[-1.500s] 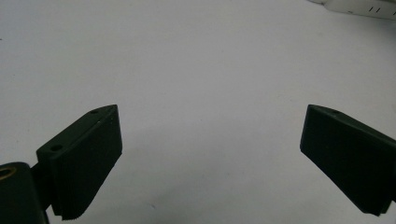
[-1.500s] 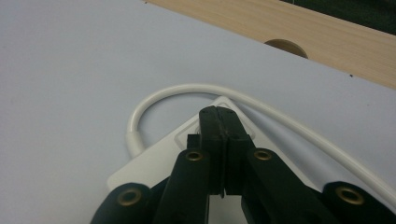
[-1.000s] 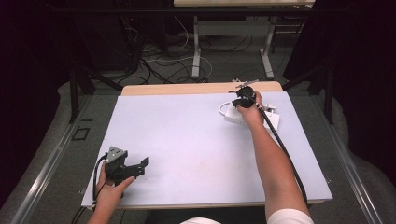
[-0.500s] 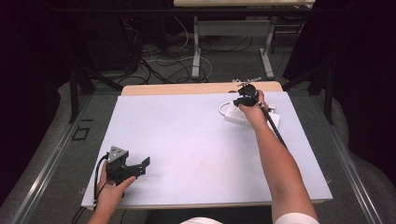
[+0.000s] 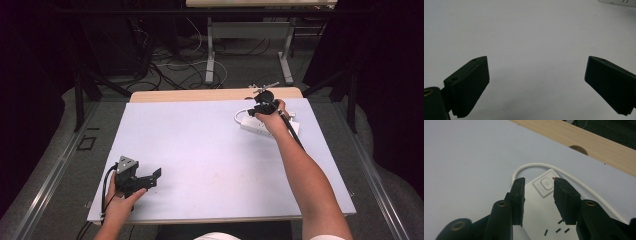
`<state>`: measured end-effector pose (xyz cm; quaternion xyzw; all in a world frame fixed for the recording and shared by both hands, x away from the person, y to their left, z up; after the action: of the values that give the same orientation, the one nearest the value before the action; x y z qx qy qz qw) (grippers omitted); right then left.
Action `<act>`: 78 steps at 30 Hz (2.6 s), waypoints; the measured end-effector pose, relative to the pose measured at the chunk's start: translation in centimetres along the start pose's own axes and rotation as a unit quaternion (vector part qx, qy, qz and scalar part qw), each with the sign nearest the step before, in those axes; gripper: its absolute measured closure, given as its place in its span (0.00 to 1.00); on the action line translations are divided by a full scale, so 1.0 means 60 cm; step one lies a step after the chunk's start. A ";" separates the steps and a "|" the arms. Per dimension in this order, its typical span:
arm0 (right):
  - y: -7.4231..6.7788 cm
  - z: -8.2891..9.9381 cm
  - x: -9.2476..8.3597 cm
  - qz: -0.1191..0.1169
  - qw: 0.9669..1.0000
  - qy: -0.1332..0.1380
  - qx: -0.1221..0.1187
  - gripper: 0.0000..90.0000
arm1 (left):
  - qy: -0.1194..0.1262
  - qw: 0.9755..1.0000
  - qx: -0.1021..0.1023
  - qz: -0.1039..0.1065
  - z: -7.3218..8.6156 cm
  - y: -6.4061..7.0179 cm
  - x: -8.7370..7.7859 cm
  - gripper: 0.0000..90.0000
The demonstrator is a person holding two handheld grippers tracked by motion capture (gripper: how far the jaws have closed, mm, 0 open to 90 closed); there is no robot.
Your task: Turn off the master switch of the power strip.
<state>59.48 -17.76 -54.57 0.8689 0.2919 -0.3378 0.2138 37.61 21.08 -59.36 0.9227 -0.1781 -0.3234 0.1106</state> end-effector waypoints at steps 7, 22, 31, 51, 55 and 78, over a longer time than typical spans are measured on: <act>-0.029 -0.010 -0.021 -0.007 0.999 0.009 -0.034 0.56 | 0.000 1.000 0.007 0.001 -0.001 0.005 0.004 0.06; -0.102 -0.002 -0.088 -0.015 0.998 0.050 -0.045 0.40 | -0.008 1.000 0.011 0.003 0.001 0.008 0.006 0.06; -0.150 0.021 -0.138 -0.024 0.997 0.079 -0.014 0.17 | -0.005 1.000 0.015 0.002 0.000 0.009 0.007 0.06; -0.196 0.131 -0.217 -0.011 0.994 0.102 -0.032 0.00 | -0.002 1.000 0.015 -0.001 0.000 0.011 0.005 0.06; -0.198 0.152 -0.228 -0.013 0.994 0.105 -0.025 0.00 | -0.005 1.000 0.018 -0.002 0.002 0.011 0.006 0.06; -0.136 0.325 -0.285 0.053 0.988 0.129 0.063 0.01 | -0.005 1.000 0.018 0.004 0.004 0.014 0.008 0.01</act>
<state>34.85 -29.04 -57.07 0.9311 0.2489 -0.2287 0.1372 37.60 20.08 -59.54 0.9224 -0.1875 -0.3240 0.0947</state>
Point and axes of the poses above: each handheld gripper's, and its own axes: x roughly forward along the jaws, z roughly out of its underside, y roughly to its right, the point moved 8 cm from there along x, roughly forward along the jaws, and after that the axes turned 13 degrees about -x, right-handed, at the moved point
